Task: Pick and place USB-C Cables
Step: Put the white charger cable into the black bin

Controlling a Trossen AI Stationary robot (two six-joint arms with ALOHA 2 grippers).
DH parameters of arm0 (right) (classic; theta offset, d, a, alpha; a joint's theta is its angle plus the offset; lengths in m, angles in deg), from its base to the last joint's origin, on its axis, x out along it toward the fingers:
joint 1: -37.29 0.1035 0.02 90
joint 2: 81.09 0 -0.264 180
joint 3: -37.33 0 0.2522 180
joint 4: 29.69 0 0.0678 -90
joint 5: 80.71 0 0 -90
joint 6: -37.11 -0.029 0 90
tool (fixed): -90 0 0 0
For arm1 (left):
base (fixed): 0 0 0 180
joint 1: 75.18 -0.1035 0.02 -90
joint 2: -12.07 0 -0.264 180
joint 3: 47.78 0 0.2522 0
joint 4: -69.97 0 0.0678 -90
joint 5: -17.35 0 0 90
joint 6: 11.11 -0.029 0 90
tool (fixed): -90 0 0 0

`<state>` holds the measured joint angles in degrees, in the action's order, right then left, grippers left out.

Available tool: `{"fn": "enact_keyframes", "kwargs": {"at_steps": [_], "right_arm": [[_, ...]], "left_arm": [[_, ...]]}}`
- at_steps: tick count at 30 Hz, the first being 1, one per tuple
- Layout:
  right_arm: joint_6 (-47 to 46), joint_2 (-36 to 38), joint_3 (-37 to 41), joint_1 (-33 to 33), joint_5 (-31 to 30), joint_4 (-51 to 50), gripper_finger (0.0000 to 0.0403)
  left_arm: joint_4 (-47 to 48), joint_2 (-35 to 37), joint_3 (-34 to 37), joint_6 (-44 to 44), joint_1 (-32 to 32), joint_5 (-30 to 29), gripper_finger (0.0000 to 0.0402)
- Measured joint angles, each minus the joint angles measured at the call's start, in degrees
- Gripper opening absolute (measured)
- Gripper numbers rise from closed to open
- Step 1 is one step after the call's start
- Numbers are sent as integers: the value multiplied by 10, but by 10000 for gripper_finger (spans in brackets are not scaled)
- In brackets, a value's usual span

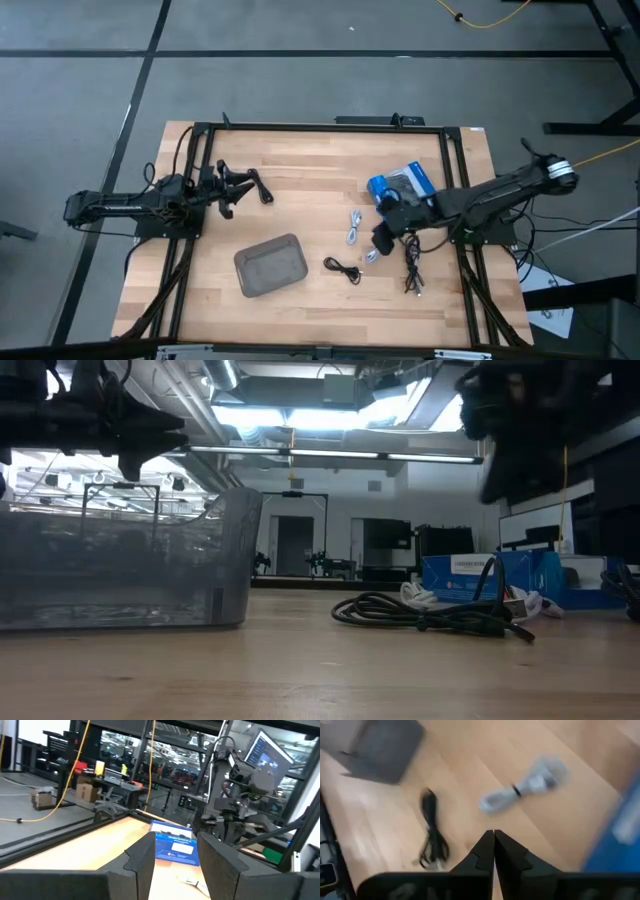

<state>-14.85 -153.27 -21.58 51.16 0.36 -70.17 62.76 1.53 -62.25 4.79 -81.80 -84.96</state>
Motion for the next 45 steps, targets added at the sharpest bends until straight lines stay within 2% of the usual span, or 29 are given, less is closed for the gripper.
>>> {"fn": "enact_keyframes", "kwargs": {"at_steps": [6,9,16,21,28,31,33,37,39,45], "right_arm": [[197,-37,0,-59,113,167,16],[240,-43,-10,-88,147,166,16],[298,-68,-109,-153,144,-3,16],[313,-122,-141,-162,146,-92,16],[319,-198,-141,-167,147,-90,16],[362,-213,-146,-176,146,-86,16],[422,-219,-147,-181,146,-78,17],[610,-220,-147,-182,149,-31,17],[663,-220,-147,-181,151,-15,17],[639,-220,-147,-182,150,-6,17]], "left_arm": [[0,0,0,0,0,-7,140],[0,0,0,0,0,-7,140],[0,0,0,0,0,-7,140],[0,0,0,0,0,-7,140],[1,0,0,0,0,-7,140],[7,0,0,0,0,-7,140],[12,0,0,0,0,-7,140],[11,0,0,0,0,-7,140],[11,0,0,0,0,-7,140],[10,0,0,0,0,-7,140]]}}
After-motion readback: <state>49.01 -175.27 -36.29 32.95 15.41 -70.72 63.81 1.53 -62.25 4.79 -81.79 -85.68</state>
